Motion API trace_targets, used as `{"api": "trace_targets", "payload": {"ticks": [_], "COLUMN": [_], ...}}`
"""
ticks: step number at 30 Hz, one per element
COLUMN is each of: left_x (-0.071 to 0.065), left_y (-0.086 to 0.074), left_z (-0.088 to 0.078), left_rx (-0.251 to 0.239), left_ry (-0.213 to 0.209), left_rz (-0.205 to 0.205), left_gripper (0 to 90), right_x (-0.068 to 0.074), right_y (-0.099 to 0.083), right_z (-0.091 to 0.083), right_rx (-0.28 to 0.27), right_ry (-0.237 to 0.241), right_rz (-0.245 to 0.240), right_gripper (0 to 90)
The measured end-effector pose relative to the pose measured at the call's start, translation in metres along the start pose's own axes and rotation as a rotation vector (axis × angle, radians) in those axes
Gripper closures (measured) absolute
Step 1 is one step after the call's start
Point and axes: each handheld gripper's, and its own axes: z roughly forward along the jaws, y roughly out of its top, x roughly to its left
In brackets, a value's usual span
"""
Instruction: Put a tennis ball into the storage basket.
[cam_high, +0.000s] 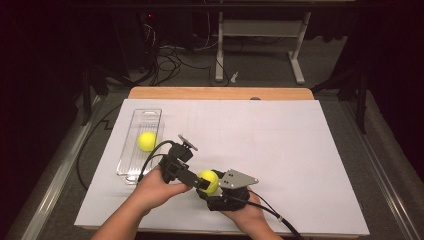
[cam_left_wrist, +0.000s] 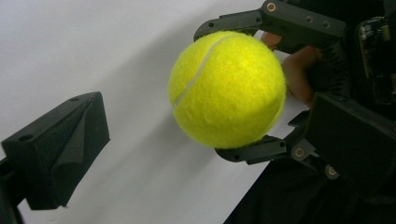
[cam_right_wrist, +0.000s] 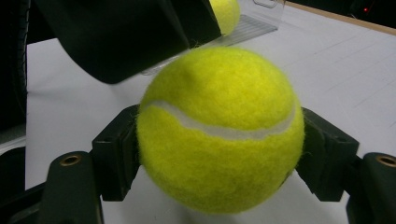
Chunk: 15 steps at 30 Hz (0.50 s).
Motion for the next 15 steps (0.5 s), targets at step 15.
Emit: {"api": "trace_targets", "payload": {"ticks": [15], "left_x": [-0.002], "left_y": [0.0], "left_z": [0.017], "left_rx": [0.042], "left_ry": [0.001], "left_rz": [-0.013], "left_gripper": [1.1], "right_x": [0.002], "right_y": [0.0], "right_z": [0.002], "right_rx": [-0.005], "right_ry": [0.008], "right_rz": [-0.003], "right_gripper": [26.7]}}
